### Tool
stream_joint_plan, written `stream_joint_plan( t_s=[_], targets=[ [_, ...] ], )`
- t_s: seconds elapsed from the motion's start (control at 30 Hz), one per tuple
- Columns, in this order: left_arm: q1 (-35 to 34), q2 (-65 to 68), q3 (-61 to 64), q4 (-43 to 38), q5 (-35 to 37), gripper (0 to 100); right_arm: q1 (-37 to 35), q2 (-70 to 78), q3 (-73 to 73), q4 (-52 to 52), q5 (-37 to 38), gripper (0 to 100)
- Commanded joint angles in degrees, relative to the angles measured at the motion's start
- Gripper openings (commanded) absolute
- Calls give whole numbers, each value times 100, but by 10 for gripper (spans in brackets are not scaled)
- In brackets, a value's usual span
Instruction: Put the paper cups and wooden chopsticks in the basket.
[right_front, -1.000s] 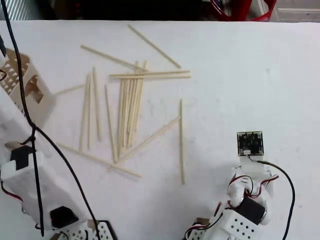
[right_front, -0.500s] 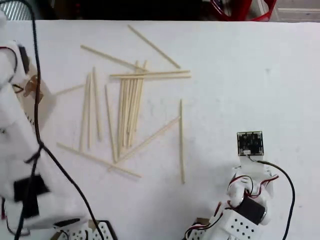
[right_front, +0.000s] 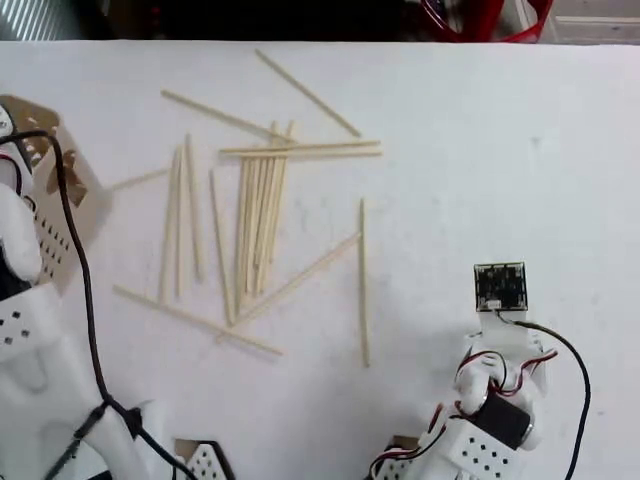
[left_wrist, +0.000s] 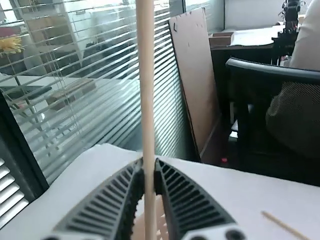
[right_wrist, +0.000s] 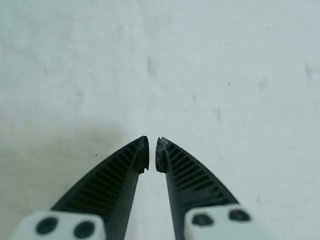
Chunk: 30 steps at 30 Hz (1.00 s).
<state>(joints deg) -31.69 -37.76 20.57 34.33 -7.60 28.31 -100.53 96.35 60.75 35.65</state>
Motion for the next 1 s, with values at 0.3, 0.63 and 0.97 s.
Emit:
stream_joint_plan(
  t_s=[0.3,0.63,0.97],
  targets=[
    [13,180,580,-1925,510,19,57,-4,62,-22,-9,45],
    [13,1112,624,-2145,501,20,57,-4,62,-22,-9,45],
    [13,1086,624,-1688,475,155,57,-4,62,-22,-9,45]
  ],
)
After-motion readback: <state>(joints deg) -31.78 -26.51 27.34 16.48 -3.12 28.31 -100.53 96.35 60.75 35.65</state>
